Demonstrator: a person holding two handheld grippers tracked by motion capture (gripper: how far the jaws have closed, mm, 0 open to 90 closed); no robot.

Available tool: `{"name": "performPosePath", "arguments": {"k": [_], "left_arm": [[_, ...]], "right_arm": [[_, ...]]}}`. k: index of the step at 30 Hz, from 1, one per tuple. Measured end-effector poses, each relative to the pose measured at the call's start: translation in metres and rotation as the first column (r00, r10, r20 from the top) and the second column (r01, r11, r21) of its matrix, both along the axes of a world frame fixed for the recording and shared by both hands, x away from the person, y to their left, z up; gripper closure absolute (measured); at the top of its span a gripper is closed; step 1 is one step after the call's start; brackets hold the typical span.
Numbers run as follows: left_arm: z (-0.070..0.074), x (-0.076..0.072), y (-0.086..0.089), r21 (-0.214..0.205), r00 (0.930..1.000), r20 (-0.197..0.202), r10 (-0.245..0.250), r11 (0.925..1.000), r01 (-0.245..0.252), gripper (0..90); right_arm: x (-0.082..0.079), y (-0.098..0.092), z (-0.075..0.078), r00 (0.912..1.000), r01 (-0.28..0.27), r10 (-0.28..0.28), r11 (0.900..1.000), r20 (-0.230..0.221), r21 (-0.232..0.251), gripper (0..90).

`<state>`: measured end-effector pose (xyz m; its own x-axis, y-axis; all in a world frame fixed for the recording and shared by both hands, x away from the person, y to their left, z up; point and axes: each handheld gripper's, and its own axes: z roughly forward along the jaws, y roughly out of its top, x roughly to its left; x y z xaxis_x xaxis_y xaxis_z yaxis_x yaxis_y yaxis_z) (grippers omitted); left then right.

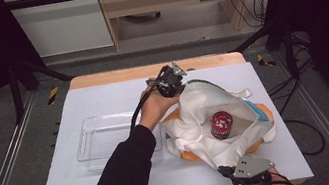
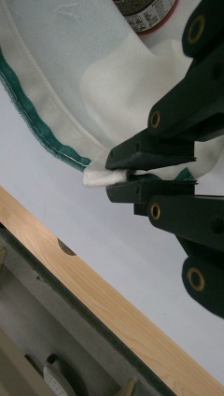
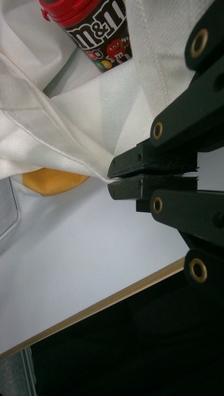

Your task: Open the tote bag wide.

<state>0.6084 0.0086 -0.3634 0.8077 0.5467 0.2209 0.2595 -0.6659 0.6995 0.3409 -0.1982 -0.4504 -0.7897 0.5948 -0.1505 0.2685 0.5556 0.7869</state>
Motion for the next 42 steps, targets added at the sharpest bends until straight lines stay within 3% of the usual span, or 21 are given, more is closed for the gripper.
{"name": "performPosePath", "arguments": {"k": [6, 8, 9, 10, 11, 12, 14, 17, 21, 24, 27, 28, 29, 30, 31, 33, 34, 37, 39, 42], "left_arm": [[0.005, -0.006, -0.002, -0.004, 0.9995, 0.031, -0.006, 1.0000, 0.006, 79.9], [0.007, -0.009, -0.002, -0.013, 0.9990, 0.044, -0.006, 0.9999, 0.007, 74.6], [0.010, -0.014, -0.001, -0.031, 0.9986, 0.053, -0.002, 0.9995, 0.003, 71.4], [0.010, -0.014, -0.001, -0.031, 0.9986, 0.053, -0.002, 0.9995, 0.003, 68.1], [0.014, -0.021, -0.001, -0.041, 0.9971, 0.075, -0.006, 0.9991, 0.009, 64.0], [0.014, -0.021, -0.001, -0.041, 0.9971, 0.075, -0.006, 0.9991, 0.009, 61.1], [0.020, -0.028, -0.001, -0.057, 0.9954, 0.095, -0.011, 0.9982, 0.017, 57.3], [0.031, -0.042, 0.002, -0.088, 0.9914, 0.128, -0.030, 0.9952, 0.041, 53.6], [0.037, -0.059, 0.005, -0.090, 0.9897, 0.136, -0.045, 0.9942, 0.058, 49.6], [0.039, -0.069, 0.008, -0.091, 0.9878, 0.144, -0.060, 0.9931, 0.074, 47.8], [0.047, -0.090, 0.018, -0.119, 0.9844, 0.158, -0.078, 0.9881, 0.097, 47.6], [0.047, -0.090, 0.018, -0.119, 0.9844, 0.158, -0.078, 0.9881, 0.097, 47.6], [0.050, -0.100, 0.022, -0.116, 0.9816, 0.174, -0.078, 0.9883, 0.099, 47.6], [0.050, -0.100, 0.022, -0.116, 0.9816, 0.174, -0.078, 0.9883, 0.099, 47.5], [0.051, -0.106, 0.024, -0.119, 0.9812, 0.177, -0.078, 0.9879, 0.100, 47.4], [0.053, -0.119, 0.029, -0.115, 0.9811, 0.178, -0.076, 0.9885, 0.098, 47.3], [0.052, -0.124, 0.030, -0.112, 0.9809, 0.177, -0.081, 0.9885, 0.102, 47.1], [0.049, -0.139, 0.035, -0.095, 0.9794, 0.184, -0.083, 0.9903, 0.102, 46.6], [0.043, -0.158, 0.045, -0.090, 0.9773, 0.192, -0.090, 0.9899, 0.109, 46.4], [0.038, -0.168, 0.050, -0.100, 0.9798, 0.179, -0.089, 0.9891, 0.108, 46.0]], "right_arm": [[0.001, -0.001, 0.000, 1.0000, 0.005, -0.005, 1.0000, 0.001, 0.006, 84.2], [0.001, 0.000, 0.000, 1.0000, 0.008, -0.008, 0.9999, 0.001, 0.012, 79.6], [0.001, 0.000, 0.002, 0.9998, 0.018, -0.018, 0.9995, -0.002, 0.027, 71.3], [0.001, 0.000, 0.002, 0.9998, 0.018, -0.018, 0.9995, -0.002, 0.027, 71.3], [0.002, 0.001, 0.004, 0.9996, 0.025, -0.026, 0.9983, 0.006, 0.052, 62.8], [0.002, 0.001, 0.004, 0.9996, 0.025, -0.026, 0.9983, 0.006, 0.052, 62.8], [0.001, 0.003, 0.011, 0.9984, 0.031, -0.035, 0.9958, 0.044, 0.086, 49.8], [0.003, 0.003, 0.018, 0.9967, 0.048, -0.055, 0.9927, 0.059, 0.110, 42.8], [0.007, 0.000, 0.027, 0.9932, 0.075, -0.085, 0.9900, 0.080, 0.120, 37.2], [0.009, -0.003, 0.034, 0.9918, 0.083, -0.093, 0.9897, 0.087, 0.117, 36.2], [0.009, -0.012, 0.054, 0.9875, 0.095, -0.109, 0.9876, 0.113, 0.125, 34.6], [0.009, -0.012, 0.054, 0.9875, 0.095, -0.109, 0.9876, 0.113, 0.125, 34.6], [0.009, -0.017, 0.066, 0.9834, 0.110, -0.124, 0.9881, 0.132, 0.107, 34.8], [0.009, -0.017, 0.066, 0.9834, 0.110, -0.124, 0.9881, 0.132, 0.107, 34.8], [0.010, -0.021, 0.080, 0.9802, 0.122, -0.136, 0.9873, 0.144, 0.103, 34.8], [0.011, -0.022, 0.087, 0.9792, 0.126, -0.141, 0.9867, 0.147, 0.102, 35.3], [0.012, -0.024, 0.098, 0.9743, 0.135, -0.150, 0.9860, 0.168, 0.098, 36.1], [0.018, -0.027, 0.114, 0.9704, 0.143, -0.157, 0.9856, 0.183, 0.090, 38.5], [0.025, -0.031, 0.130, 0.9665, 0.155, -0.165, 0.9857, 0.196, 0.065, 42.7], [0.031, -0.035, 0.138, 0.9659, 0.157, -0.165, 0.9860, 0.199, 0.057, 45.1]]}}
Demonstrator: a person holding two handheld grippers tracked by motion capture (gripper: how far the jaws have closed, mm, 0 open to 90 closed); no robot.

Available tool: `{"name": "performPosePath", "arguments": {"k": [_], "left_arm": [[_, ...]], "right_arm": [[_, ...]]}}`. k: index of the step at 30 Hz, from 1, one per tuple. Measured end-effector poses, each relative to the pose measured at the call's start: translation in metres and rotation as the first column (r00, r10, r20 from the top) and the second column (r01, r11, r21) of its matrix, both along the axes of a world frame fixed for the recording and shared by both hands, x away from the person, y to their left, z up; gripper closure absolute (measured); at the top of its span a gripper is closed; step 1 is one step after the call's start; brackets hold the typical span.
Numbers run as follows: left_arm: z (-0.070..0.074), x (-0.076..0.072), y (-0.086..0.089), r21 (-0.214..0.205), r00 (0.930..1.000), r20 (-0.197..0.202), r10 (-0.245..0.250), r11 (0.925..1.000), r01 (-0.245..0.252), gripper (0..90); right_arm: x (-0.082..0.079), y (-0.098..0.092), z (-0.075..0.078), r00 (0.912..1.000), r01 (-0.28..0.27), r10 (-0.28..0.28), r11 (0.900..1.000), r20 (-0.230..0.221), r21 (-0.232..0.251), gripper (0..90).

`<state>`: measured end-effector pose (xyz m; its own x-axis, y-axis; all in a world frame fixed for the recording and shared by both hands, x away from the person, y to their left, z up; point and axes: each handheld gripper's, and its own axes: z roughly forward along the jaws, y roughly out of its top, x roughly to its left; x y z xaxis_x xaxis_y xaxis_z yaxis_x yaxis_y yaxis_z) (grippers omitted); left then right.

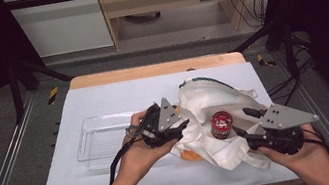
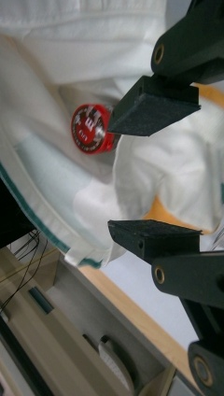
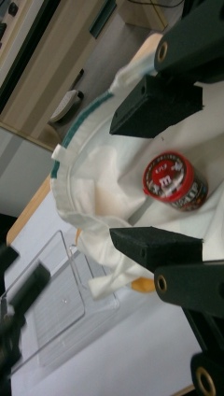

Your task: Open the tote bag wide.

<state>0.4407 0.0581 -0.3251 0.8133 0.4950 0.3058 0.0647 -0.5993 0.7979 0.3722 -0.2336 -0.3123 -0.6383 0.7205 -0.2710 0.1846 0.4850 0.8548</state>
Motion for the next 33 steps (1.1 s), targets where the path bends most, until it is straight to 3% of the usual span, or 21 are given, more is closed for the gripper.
{"name": "performPosePath", "arguments": {"k": [2, 3, 6, 9, 14, 15, 22, 25, 29, 33], "left_arm": [[-0.005, -0.007, 0.000, -0.007, 0.9999, -0.008, -0.015, 0.9999, 0.015, 46.0], [-0.011, -0.010, -0.001, 0.001, 0.9995, -0.020, -0.023, 0.9997, 0.023, 45.7], [-0.017, -0.011, -0.005, 0.005, 0.9993, -0.031, -0.019, 0.9998, 0.020, 45.1], [-0.027, -0.011, -0.017, 0.004, 0.9974, -0.072, -0.010, 0.9999, 0.011, 43.4], [-0.034, -0.010, -0.031, 0.003, 0.9960, -0.088, -0.015, 0.9999, 0.015, 41.6], [-0.037, -0.008, -0.037, -0.019, 0.9947, -0.101, -0.021, 0.9996, 0.019, 41.2], [-0.046, -0.005, -0.045, -0.061, 0.9935, -0.110, -0.029, 0.9979, 0.022, 41.9], [-0.054, 0.000, -0.046, -0.072, 0.9921, -0.123, -0.024, 0.9973, 0.015, 41.7], [-0.060, 0.000, -0.043, -0.063, 0.9906, -0.135, -0.024, 0.9979, 0.016, 38.7], [-0.063, -0.002, -0.037, -0.048, 0.9917, -0.128, -0.007, 0.9988, 0.001, 37.7]], "right_arm": [[0.008, -0.005, 0.009, 0.9999, 0.010, -0.010, 0.9998, -0.005, -0.015, 47.5], [0.016, -0.011, 0.016, 0.9997, -0.001, 0.001, 0.9999, -0.024, 0.017, 49.8], [0.023, -0.015, 0.022, 0.9996, 0.008, -0.007, 0.9997, -0.026, 0.022, 51.1], [0.040, -0.022, 0.033, 0.9990, 0.033, -0.033, 0.9994, -0.032, 0.007, 52.8], [0.057, -0.025, 0.042, 0.9985, 0.043, -0.044, 0.9985, -0.033, -0.033, 53.4], [0.067, -0.027, 0.044, 0.9984, 0.048, -0.049, 0.9984, -0.030, -0.031, 54.4], [0.088, -0.027, 0.045, 0.9971, 0.056, -0.058, 0.9975, -0.049, -0.043, 52.9], [0.100, -0.023, 0.039, 0.9960, 0.059, -0.063, 0.9959, -0.063, -0.068, 50.2], [0.112, -0.019, 0.034, 0.9923, 0.052, -0.063, 0.9929, -0.107, -0.107, 46.5], [0.117, -0.016, 0.032, 0.9900, 0.048, -0.061, 0.9928, -0.127, -0.110, 42.2]]}}
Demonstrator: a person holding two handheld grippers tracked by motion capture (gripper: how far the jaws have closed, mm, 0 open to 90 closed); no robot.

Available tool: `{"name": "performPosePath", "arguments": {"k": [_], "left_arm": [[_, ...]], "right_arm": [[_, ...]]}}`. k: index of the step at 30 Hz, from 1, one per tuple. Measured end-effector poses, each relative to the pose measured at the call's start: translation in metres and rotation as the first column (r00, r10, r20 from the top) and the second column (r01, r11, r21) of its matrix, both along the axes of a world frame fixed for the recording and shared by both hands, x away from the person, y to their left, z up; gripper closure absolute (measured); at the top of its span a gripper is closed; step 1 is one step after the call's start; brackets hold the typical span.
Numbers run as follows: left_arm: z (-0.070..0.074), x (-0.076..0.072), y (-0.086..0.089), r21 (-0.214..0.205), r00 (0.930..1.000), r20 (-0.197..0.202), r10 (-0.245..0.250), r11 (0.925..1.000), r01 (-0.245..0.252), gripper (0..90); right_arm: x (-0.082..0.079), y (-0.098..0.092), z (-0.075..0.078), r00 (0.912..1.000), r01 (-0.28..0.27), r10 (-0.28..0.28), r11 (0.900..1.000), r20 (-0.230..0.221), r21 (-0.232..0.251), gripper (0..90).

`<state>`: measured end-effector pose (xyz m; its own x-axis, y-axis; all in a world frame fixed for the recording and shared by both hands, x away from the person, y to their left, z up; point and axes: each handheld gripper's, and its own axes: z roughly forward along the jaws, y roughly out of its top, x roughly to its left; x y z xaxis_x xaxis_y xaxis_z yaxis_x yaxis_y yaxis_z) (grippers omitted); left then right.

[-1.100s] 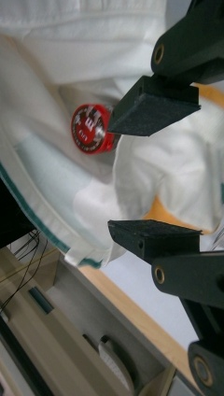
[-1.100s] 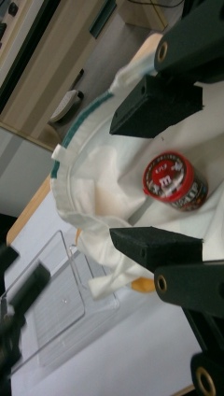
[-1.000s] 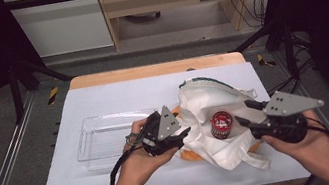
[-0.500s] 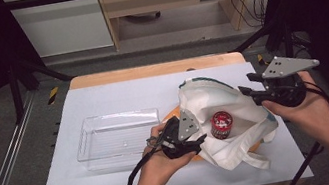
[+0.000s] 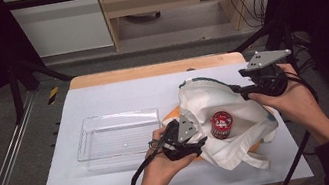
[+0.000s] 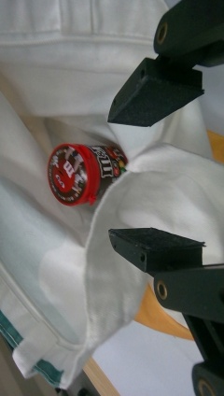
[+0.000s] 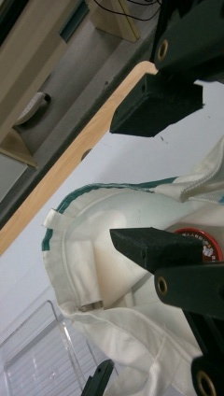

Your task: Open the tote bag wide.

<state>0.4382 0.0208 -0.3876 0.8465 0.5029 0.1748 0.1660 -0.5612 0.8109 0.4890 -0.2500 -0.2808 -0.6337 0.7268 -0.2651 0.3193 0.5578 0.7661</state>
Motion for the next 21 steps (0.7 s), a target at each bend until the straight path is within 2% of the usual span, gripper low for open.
{"name": "performPosePath", "arguments": {"k": [2, 4, 9, 12, 13, 17, 18, 21], "left_arm": [[-0.002, -0.001, 0.002, 0.002, 1.0000, -0.001, 0.007, 1.0000, -0.007, 37.2], [-0.002, -0.005, 0.001, 0.031, 0.9999, 0.011, 0.005, 0.9995, -0.006, 36.8], [-0.003, -0.003, -0.002, 0.036, 0.9998, 0.015, 0.011, 0.9993, -0.011, 36.4], [-0.006, -0.001, -0.004, 0.044, 0.9999, 0.008, 0.014, 0.9989, -0.014, 36.3], [-0.008, 0.000, -0.005, 0.051, 0.9999, 0.009, 0.014, 0.9986, -0.014, 36.3], [-0.010, 0.001, -0.008, 0.042, 0.9999, -0.004, 0.013, 0.9990, -0.013, 36.4], [-0.011, 0.001, -0.009, 0.043, 0.9999, -0.003, 0.014, 0.9990, -0.014, 36.4], [-0.013, 0.002, -0.010, 0.049, 0.9999, -0.011, 0.012, 0.9988, -0.012, 36.5]], "right_arm": [[0.001, 0.002, -0.003, 0.9998, 0.006, -0.007, 0.9999, -0.016, -0.008, 39.3], [0.000, 0.003, -0.003, 0.9998, 0.009, -0.010, 0.9998, -0.017, -0.018, 38.1], [-0.001, 0.003, -0.005, 0.9995, 0.012, -0.012, 0.9998, -0.029, -0.017, 37.7], [0.001, 0.004, -0.007, 0.9986, 0.025, -0.026, 0.9991, -0.045, -0.034, 40.8], [0.003, 0.004, -0.009, 0.9968, 0.044, -0.047, 0.9976, -0.064, -0.053, 43.8], [0.009, 0.005, -0.011, 0.9928, 0.063, -0.068, 0.9965, -0.098, -0.055, 48.4], [0.014, 0.004, -0.014, 0.9892, 0.070, -0.073, 0.9971, -0.128, -0.030, 51.4], [0.018, 0.004, -0.018, 0.9854, 0.085, -0.089, 0.9957, -0.145, -0.037, 52.5]]}}
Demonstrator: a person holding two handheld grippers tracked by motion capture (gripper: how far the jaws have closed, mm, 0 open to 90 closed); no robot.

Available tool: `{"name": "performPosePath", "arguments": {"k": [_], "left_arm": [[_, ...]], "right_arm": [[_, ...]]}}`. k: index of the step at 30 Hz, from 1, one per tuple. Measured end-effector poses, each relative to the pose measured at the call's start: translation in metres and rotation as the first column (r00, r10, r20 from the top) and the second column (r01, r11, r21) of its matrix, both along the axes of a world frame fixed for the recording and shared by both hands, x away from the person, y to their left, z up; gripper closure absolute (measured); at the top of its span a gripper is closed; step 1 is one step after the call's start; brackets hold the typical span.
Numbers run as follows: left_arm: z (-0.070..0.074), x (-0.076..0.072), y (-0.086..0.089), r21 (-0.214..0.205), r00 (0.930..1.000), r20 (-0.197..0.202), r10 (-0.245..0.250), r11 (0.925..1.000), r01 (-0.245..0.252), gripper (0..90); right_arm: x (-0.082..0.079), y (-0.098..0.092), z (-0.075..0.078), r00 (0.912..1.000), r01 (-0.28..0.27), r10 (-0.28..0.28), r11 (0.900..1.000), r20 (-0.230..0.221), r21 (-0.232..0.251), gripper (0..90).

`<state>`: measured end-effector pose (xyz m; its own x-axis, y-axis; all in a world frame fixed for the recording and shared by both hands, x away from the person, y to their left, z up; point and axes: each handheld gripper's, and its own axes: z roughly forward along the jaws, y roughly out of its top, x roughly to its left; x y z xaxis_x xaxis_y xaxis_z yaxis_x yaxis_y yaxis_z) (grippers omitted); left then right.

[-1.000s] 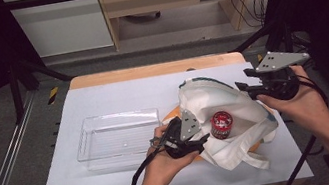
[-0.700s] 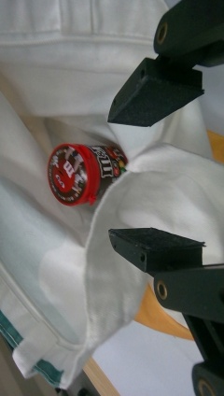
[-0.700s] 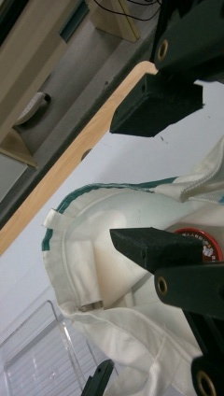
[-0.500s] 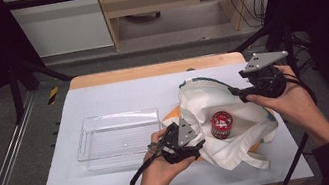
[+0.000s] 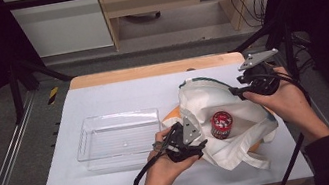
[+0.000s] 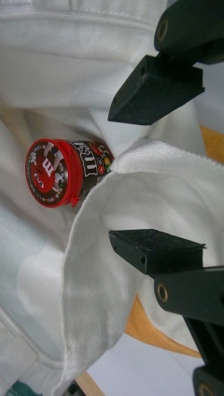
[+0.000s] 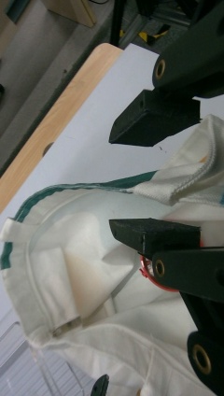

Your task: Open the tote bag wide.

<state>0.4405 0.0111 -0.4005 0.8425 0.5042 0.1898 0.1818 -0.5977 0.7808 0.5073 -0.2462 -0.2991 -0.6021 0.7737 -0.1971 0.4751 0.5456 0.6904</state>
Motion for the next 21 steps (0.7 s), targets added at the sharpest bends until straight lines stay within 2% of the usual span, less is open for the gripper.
{"name": "performPosePath", "arguments": {"k": [3, 6, 7, 8, 9, 10, 11, 12, 13, 16, 18, 19, 21], "left_arm": [[0.000, 0.000, -0.001, -0.005, 1.0000, 0.001, 0.000, 1.0000, 0.000, 36.7], [0.000, 0.001, -0.002, -0.010, 1.0000, -0.001, 0.002, 0.9999, -0.002, 37.1], [-0.001, 0.002, -0.003, -0.005, 1.0000, -0.003, 0.002, 1.0000, -0.002, 37.3], [-0.001, 0.002, -0.003, -0.005, 1.0000, -0.003, 0.002, 1.0000, -0.002, 37.8], [-0.001, 0.002, -0.003, -0.005, 1.0000, -0.003, 0.003, 1.0000, -0.003, 38.0], [-0.001, 0.002, -0.004, -0.004, 1.0000, -0.003, 0.001, 1.0000, -0.001, 38.0], [-0.002, 0.002, -0.005, -0.005, 1.0000, -0.003, 0.000, 1.0000, 0.000, 39.6], [-0.002, 0.002, -0.005, -0.005, 1.0000, -0.003, 0.000, 1.0000, 0.000, 40.6], [-0.003, 0.002, -0.006, 0.001, 1.0000, -0.003, -0.006, 1.0000, 0.006, 41.9], [-0.004, 0.003, -0.007, 0.003, 1.0000, -0.005, -0.007, 1.0000, 0.007, 44.7], [-0.005, 0.003, -0.007, 0.003, 0.9999, -0.010, -0.012, 0.9999, 0.012, 50.1], [-0.005, 0.003, -0.008, -0.005, 0.9993, -0.025, -0.026, 0.9996, 0.026, 52.6], [-0.007, 0.004, -0.008, -0.008, 0.9992, -0.031, -0.026, 0.9996, 0.026, 59.6]], "right_arm": [[0.006, -0.002, -0.009, 0.9984, 0.012, -0.012, 0.9999, -0.055, 0.012, 53.4], [0.007, -0.004, -0.012, 0.9972, 0.020, -0.019, 0.9997, -0.073, 0.014, 55.2], [0.009, -0.007, -0.015, 0.9952, 0.032, -0.030, 0.9992, -0.093, 0.024, 58.4], [0.009, -0.007, -0.015, 0.9952, 0.032, -0.030, 0.9992, -0.093, 0.024, 58.4], [0.010, -0.010, -0.018, 0.9930, 0.043, -0.039, 0.9984, -0.111, 0.036, 63.9], [0.010, -0.010, -0.018, 0.9930, 0.043, -0.039, 0.9984, -0.111, 0.036, 63.9], [0.010, -0.013, -0.021, 0.9911, 0.054, -0.048, 0.9975, -0.124, 0.046, 70.5], [0.010, -0.013, -0.021, 0.9911, 0.054, -0.048, 0.9975, -0.124, 0.046, 70.5], [0.010, -0.017, -0.023, 0.9907, 0.056, -0.047, 0.9961, -0.128, 0.068, 76.3], [0.009, -0.022, -0.025, 0.9895, 0.063, -0.050, 0.9934, -0.136, 0.096, 79.7], [0.009, -0.028, -0.028, 0.9880, 0.066, -0.048, 0.9910, -0.147, 0.116, 81.1], [0.008, -0.030, -0.029, 0.9876, 0.069, -0.051, 0.9901, -0.149, 0.122, 81.1], [0.007, -0.034, -0.032, 0.9897, 0.060, -0.041, 0.9886, -0.137, 0.138, 81.3]]}}
